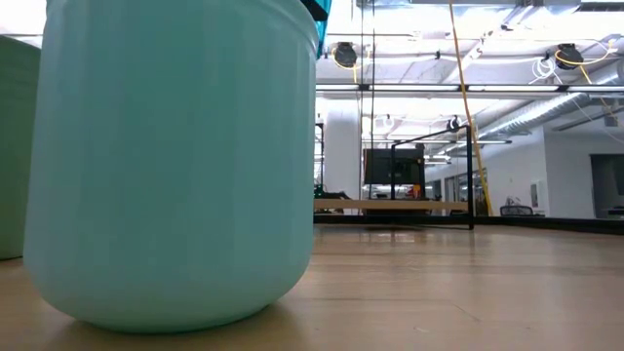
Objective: Stack small to large cups/mugs on shelf
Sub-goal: Put the blue cup on the shelf
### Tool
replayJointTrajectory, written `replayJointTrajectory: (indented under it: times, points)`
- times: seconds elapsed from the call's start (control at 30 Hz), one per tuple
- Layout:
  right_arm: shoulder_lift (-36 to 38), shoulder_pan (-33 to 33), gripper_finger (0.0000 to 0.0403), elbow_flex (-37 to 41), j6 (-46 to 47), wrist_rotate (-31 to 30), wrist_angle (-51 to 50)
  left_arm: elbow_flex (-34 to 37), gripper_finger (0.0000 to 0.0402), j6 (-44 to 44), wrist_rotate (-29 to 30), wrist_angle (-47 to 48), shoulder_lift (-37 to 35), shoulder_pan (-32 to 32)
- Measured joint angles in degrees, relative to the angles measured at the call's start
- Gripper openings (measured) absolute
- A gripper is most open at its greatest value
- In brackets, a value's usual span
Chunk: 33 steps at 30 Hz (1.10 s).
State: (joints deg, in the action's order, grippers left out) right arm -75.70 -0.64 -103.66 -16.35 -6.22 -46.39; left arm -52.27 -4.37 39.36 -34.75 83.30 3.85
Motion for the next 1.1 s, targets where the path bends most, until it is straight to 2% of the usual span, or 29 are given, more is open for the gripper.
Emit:
replayJointTrajectory:
  times: [0.2,0.3,0.57,0.7,0.87,1.1]
  points:
    - [1.21,0.0,0.0086,-0.02,-0.66,0.0,0.26,0.0,0.0328,-0.5,6.89,0.15,-0.01,3.6]
    - [1.18,0.0,0.0086,-0.02,-0.06,0.0,0.37,0.0,0.0328,0.83,7.18,0.16,0.05,4.2]
    - [1.15,0.0,0.0086,-0.02,0.87,0.24,0.68,0.04,0.0328,2.48,7.62,-7.99,9.01,5.03]
    - [1.15,0.0,0.0086,-0.02,0.89,0.25,0.67,-0.46,0.0328,0.57,11.48,-13.27,12.87,5.65]
    - [1.15,0.0,0.0086,-0.02,0.75,0.27,0.51,-1.98,0.0328,-1.15,16.83,-13.65,15.22,6.39]
    - [1.15,0.0,0.0086,-0.02,0.5,0.29,0.59,-3.08,0.0328,-1.54,19.17,-13.71,16.21,7.81]
